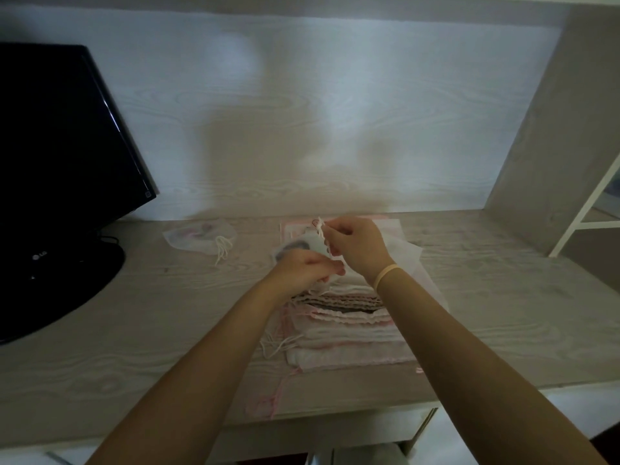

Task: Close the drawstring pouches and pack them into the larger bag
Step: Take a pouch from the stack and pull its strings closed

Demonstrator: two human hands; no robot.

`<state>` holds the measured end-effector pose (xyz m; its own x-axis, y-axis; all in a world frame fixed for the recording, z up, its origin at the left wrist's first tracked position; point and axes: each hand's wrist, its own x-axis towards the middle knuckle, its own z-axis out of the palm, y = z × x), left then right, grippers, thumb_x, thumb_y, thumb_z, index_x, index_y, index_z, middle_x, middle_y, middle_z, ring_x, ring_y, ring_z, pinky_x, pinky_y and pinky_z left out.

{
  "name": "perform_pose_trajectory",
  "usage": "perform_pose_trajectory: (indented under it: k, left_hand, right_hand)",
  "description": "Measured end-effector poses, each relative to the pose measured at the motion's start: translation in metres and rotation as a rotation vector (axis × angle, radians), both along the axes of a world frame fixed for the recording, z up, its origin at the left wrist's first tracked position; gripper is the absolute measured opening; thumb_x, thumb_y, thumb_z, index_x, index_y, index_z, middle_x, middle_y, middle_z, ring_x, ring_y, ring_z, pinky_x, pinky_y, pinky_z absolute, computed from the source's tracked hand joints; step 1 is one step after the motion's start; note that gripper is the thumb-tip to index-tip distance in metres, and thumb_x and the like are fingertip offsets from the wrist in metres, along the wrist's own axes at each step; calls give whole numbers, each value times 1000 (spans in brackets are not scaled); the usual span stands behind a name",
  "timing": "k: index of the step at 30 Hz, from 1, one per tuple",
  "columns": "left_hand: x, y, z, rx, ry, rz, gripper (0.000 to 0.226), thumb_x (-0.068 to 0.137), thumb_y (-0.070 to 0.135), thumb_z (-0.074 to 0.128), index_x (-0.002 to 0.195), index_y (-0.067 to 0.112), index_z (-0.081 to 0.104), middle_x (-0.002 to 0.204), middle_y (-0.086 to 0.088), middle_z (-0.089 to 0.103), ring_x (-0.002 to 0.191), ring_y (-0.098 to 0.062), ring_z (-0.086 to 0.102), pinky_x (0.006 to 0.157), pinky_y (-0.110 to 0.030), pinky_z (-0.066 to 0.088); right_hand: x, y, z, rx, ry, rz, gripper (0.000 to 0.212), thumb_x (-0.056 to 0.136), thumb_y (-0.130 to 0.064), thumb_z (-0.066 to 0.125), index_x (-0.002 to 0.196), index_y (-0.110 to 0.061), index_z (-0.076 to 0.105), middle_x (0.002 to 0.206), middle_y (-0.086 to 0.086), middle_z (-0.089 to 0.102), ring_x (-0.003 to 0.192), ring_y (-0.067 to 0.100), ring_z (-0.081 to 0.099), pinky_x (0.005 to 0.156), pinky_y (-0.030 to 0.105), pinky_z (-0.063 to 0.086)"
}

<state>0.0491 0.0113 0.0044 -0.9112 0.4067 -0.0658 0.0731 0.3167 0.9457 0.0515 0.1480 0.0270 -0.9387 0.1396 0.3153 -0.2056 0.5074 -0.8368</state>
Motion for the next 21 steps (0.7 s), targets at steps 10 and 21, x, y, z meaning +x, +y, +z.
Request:
perform_pose_trajectory:
  k: [10, 21]
  left_hand:
    - [-8, -6, -6, 96, 52, 215, 21, 95, 31, 60, 93, 18, 77, 79, 3, 71, 72, -9, 59, 67, -23, 44]
    - [-16, -10, -11, 273, -61, 288, 9, 87, 24, 72, 87, 17, 78, 82, 0, 74, 72, -11, 64, 62, -23, 47]
  right_hand:
    - [5, 6, 2, 296, -312, 32, 44, 95, -33, 50, 73, 3, 65, 63, 13, 61, 47, 16, 43, 53, 25, 36]
    - [11, 5, -2, 136, -388, 132, 16, 91, -19, 62, 87, -6, 71, 65, 3, 61, 46, 11, 45, 43, 20, 38]
